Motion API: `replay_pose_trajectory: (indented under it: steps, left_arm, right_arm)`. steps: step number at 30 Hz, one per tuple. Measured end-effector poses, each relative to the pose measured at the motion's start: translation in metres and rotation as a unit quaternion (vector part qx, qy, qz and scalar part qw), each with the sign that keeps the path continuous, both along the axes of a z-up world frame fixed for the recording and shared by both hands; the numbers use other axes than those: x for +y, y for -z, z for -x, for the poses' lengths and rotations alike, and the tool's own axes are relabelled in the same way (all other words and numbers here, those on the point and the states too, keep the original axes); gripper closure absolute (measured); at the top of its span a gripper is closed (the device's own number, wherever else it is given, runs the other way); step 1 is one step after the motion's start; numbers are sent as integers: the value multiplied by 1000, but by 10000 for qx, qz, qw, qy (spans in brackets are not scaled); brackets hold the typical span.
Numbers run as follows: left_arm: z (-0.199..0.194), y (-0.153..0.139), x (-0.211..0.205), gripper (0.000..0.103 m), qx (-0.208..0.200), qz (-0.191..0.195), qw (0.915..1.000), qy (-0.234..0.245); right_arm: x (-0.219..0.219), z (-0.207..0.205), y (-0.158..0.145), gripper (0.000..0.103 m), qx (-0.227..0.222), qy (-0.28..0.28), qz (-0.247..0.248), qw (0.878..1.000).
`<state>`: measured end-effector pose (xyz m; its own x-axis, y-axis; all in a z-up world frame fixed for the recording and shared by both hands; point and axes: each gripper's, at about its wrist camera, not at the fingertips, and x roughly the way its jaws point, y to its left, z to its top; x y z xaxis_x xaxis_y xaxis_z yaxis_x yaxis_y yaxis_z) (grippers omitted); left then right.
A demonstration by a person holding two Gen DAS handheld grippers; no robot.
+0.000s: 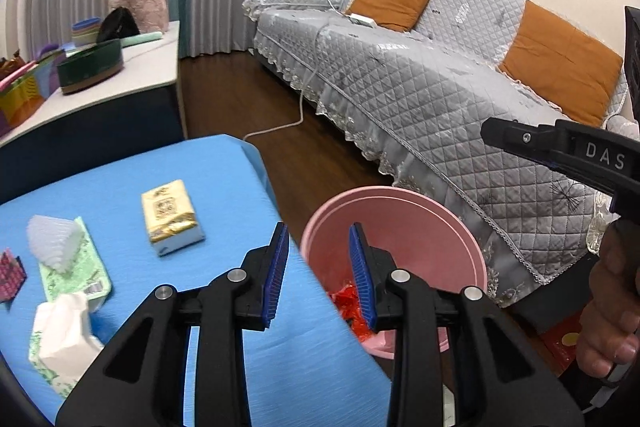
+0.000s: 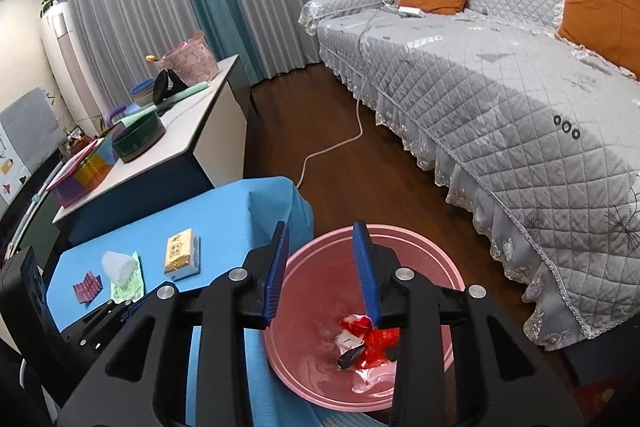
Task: Collect trash
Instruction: 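Move both tools back over the table toward the pink-patterned packet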
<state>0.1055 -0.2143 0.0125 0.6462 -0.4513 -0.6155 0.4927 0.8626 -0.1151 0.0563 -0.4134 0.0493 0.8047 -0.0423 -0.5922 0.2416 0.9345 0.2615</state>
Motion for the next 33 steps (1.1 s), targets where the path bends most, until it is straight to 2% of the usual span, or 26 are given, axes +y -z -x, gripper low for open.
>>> replay_pose_trajectory:
  steps: [13, 23, 29, 30, 33]
  left_arm:
    - [0, -25, 74, 72, -237, 242, 9983, -471]
    - [-8, -34, 157, 72, -334, 416, 9920, -1146]
    - [-9, -30, 197, 72, -381, 367, 9873, -1500]
    - [-11, -27, 205, 72, -347, 367, 9861, -1583]
    - [-12, -21, 224, 72, -277, 343, 9828, -1793]
  right_arm:
    - [54, -15, -8, 69, -169, -323, 139, 9992]
    - [104, -40, -2, 69, -132, -685, 221, 9973]
    - [129, -55, 8, 69, -13, -891, 287, 9956]
    - [133, -58, 10, 69, 18, -929, 292, 9952]
    - [146, -67, 15, 59, 77, -1044, 320, 9940]
